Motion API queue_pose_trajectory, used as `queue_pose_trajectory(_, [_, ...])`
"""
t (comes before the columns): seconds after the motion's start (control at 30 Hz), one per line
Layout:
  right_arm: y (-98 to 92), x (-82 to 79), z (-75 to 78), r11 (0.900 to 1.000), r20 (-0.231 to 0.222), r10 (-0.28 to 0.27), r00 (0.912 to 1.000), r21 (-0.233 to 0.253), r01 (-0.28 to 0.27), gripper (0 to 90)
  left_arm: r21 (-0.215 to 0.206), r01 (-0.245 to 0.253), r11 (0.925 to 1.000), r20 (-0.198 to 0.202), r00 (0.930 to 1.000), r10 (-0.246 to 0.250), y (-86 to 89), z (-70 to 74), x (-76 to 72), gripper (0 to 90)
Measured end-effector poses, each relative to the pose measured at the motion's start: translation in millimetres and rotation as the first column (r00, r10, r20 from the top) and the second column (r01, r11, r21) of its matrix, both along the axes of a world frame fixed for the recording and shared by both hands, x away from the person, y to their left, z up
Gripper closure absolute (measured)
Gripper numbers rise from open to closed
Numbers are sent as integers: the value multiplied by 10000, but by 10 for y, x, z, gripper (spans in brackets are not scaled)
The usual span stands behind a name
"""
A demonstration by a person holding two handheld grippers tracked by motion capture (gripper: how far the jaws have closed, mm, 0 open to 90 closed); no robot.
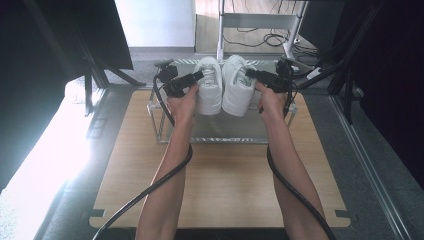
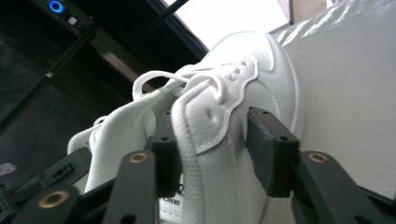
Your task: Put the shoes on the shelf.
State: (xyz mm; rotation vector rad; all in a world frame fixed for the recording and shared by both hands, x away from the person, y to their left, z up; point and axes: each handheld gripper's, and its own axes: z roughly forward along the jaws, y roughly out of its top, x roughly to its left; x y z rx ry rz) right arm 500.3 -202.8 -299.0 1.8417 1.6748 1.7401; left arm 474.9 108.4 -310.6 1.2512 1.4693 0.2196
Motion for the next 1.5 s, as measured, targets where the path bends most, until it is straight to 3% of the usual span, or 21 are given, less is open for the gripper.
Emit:
queue_pose_trajectory(0.07, [1,2,0,10000,-34,0,10000,62,0,601,107,-118,9999,5,9999,118,3,15,-9,578])
queue_pose_trajectory(0.27, [12,-1,-11,9999,60,-15,10000,145,14,589,-187,-252,9995,2,9997,252,72,-10,-24,582])
queue_pose_trajectory(0.6, [50,15,-26,9991,39,347,9994,258,-348,506,-97,203,9997,-174,9996,-205,-11,-5,11,532])
queue_pose_trajectory(0.7, [63,15,-4,9986,61,514,9987,-132,-514,528,24,222,9997,-192,9996,-222,29,-12,21,489])
queue_pose_trajectory(0.83, [111,-2,53,9903,156,581,9982,-1277,-557,588,498,45,9988,-61,10000,-42,16,24,3,534])
queue_pose_trajectory(0.93, [105,-1,47,9924,131,577,9982,-1096,-559,583,601,-209,9980,-20,9998,210,35,26,-10,546])
queue_pose_trajectory(1.13, [110,4,30,9931,161,675,9976,-974,-656,566,440,46,9990,-67,10000,-43,16,14,-4,531])
queue_pose_trajectory(1.23, [127,5,34,9902,246,799,9965,-1164,-765,557,272,215,9994,-100,9997,-213,-18,6,6,521])
queue_pose_trajectory(1.3, [104,11,27,9928,202,835,9963,-880,-814,535,137,349,9993,-164,9993,-347,19,-2,11,470])
queue_pose_trajectory(1.37, [71,19,9,9953,236,883,9958,-427,-872,497,-223,345,9992,72,9994,-344,79,-10,-8,404])
queue_pose_trajectory(1.5, [15,23,-49,9923,434,1065,9934,590,-1090,385,-846,685,9941,229,9975,-668,161,-15,-15,321])
